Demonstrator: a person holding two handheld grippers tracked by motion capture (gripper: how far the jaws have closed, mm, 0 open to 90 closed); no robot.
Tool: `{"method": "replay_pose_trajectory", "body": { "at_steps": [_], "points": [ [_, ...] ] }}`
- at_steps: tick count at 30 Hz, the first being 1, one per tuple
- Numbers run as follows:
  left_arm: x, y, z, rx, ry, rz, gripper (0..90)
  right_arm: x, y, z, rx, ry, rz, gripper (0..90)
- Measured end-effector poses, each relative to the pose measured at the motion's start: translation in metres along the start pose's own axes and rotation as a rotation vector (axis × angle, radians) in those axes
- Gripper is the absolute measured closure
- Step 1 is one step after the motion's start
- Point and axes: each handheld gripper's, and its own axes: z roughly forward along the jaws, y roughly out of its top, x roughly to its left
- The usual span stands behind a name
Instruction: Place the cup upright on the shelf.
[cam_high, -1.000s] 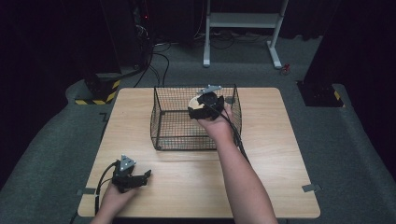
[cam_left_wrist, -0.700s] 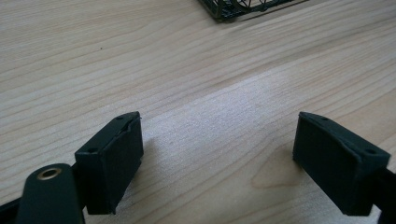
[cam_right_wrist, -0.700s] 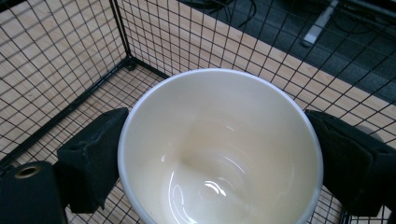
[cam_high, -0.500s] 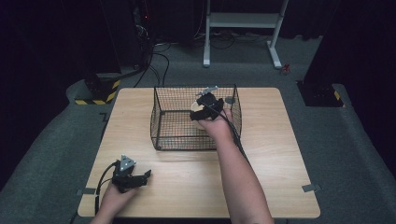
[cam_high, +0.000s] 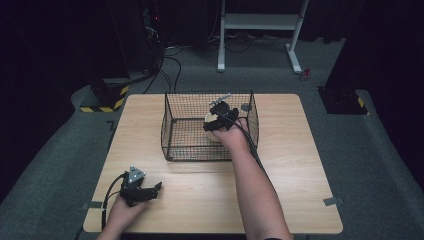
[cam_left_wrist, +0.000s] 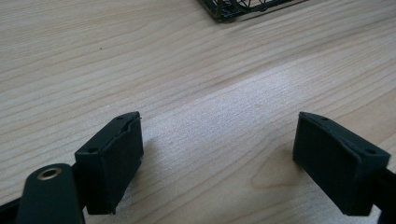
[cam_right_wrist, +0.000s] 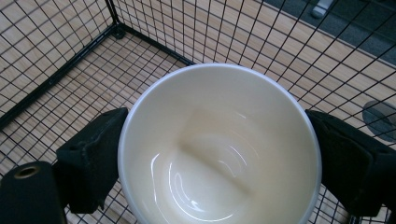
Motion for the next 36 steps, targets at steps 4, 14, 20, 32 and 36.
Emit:
{"method": "replay_pose_trajectory", "body": {
  "at_steps": [4, 14, 20, 32, 36],
  "points": [
    [0.0, 0.0, 0.0, 0.0, 0.0, 0.0, 16.4, -0.001, 0.0, 0.001, 0.008, -0.003, 0.002, 10.3],
    [0.0, 0.0, 0.0, -0.001, -0.001, -0.001, 16.4, -0.007, -0.001, 0.004, 0.051, -0.009, 0.018, 10.4],
    [0.0, 0.0, 0.0, 0.0, -0.001, 0.0, 16.4, -0.009, -0.001, 0.006, 0.077, -0.009, 0.019, 10.3],
    [0.0, 0.0, 0.0, 0.0, 0.0, 0.0, 16.4, -0.01, 0.002, 0.007, 0.093, -0.011, 0.029, 10.3],
    [0.0, 0.0, 0.0, -0.004, -0.001, 0.002, 16.4, -0.01, 0.001, 0.006, 0.105, -0.009, 0.032, 10.3]
  ]
}}
